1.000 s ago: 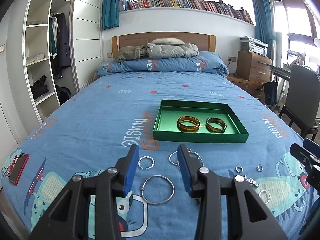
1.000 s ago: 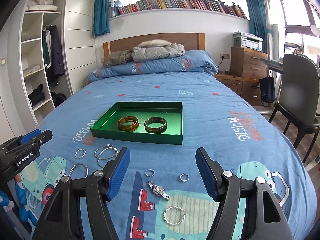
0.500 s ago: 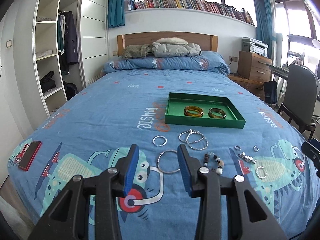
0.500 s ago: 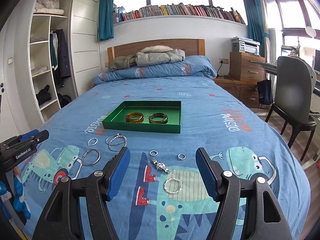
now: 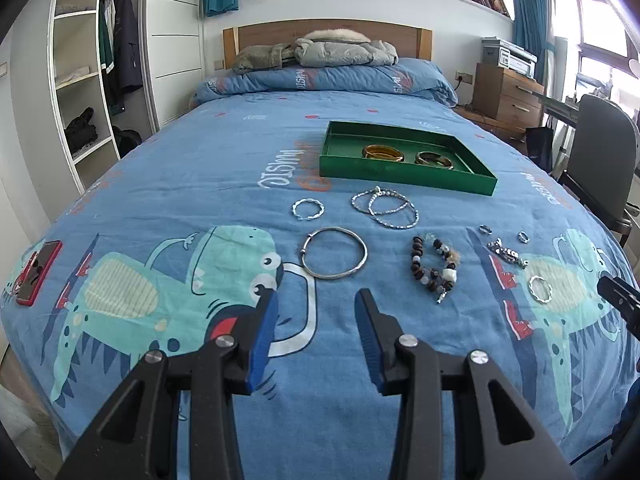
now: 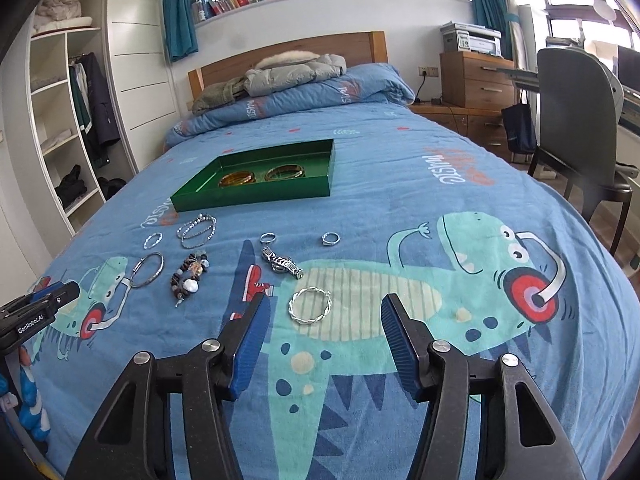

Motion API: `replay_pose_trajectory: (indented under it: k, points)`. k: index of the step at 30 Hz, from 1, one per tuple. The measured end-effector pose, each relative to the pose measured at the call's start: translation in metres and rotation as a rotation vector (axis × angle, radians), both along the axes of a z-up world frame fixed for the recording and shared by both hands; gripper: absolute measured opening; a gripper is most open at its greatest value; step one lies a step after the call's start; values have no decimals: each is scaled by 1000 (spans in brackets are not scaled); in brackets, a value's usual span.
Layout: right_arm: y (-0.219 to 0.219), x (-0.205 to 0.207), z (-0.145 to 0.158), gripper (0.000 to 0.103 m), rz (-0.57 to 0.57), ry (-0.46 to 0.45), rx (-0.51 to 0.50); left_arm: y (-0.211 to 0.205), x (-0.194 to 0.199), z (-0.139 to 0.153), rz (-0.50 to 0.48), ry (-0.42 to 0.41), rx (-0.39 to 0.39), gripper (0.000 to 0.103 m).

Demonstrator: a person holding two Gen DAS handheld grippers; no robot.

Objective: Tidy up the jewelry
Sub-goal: 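Grasp the beaded bracelet with the left tool while the right tool grasps the twisted silver ring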

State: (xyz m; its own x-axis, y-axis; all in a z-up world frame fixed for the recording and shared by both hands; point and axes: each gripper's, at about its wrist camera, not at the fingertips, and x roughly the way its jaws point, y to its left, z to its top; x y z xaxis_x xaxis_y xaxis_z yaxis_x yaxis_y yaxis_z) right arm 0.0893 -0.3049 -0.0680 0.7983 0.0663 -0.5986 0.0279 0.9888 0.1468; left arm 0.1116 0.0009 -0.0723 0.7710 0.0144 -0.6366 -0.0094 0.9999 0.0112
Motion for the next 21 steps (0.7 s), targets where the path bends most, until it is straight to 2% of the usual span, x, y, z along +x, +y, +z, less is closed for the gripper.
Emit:
replay_pose_trajectory:
  k: [5, 15, 21]
  points:
    - [-3, 17, -17, 55, 11, 29, 1, -13, 18, -10, -3, 4, -3, 38]
    - [2, 59, -49, 28, 90, 121, -1, -41, 77, -31, -142, 111, -133, 37]
    - [8, 77, -61, 23, 146, 155, -37, -67, 101, -46, -217, 167, -118, 37]
